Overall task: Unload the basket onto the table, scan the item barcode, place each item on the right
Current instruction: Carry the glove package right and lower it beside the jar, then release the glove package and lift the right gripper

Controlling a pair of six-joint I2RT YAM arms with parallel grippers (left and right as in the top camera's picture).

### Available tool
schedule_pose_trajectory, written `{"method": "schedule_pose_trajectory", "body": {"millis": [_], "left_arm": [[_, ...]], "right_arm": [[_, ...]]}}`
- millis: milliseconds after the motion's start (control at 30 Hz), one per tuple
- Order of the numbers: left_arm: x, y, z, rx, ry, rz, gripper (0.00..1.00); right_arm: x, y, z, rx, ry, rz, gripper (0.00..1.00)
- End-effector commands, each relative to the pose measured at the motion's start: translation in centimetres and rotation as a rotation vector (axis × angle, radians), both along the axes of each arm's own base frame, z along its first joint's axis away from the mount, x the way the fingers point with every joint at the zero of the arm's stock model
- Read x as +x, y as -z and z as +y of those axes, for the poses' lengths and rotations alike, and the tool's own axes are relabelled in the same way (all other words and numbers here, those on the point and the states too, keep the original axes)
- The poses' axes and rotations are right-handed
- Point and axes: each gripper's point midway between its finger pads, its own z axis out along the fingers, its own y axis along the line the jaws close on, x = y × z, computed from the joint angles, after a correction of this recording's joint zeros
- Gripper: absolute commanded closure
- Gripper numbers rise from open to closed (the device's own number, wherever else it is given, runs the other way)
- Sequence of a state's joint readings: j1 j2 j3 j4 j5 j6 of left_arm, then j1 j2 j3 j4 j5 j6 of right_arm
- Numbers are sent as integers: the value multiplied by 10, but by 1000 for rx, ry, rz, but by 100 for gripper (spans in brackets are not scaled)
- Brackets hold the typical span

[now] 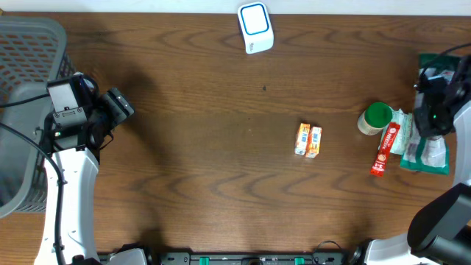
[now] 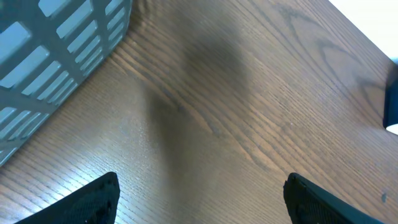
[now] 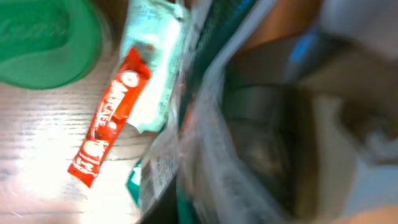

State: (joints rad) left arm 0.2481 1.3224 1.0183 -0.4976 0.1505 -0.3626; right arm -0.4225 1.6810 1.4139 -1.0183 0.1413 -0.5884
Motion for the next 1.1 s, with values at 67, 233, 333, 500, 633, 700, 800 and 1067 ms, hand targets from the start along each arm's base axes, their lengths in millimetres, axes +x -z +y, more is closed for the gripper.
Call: {"method": "schedule_pose_trajectory", "body": {"millis": [67, 233, 333, 500, 633, 700, 800, 1067], "left_arm": [[-1, 3, 2, 6, -4, 11, 15], [-1, 3, 2, 6, -4, 11, 15], [-1, 3, 2, 6, -4, 11, 15], [-1, 3, 2, 6, -4, 11, 15], [-1, 3, 2, 6, -3, 11, 15], [-1, 3, 2, 6, -3, 11, 15], [-1, 3, 2, 6, -4, 11, 15], [-1, 3, 2, 6, -4, 11, 15]], "right_arm": [[10, -2, 8, 43, -70, -48, 29], [13, -3, 6, 44, -42, -68, 1], [13, -3, 6, 44, -42, -69, 1], [15, -5, 5, 39, -26, -78, 1], [13, -11, -2, 3, 9, -83, 1], [19, -21, 0, 13, 5, -121, 1], [35, -46, 18, 91, 0, -234, 1], [55, -112, 115, 724, 140, -463, 1]]}}
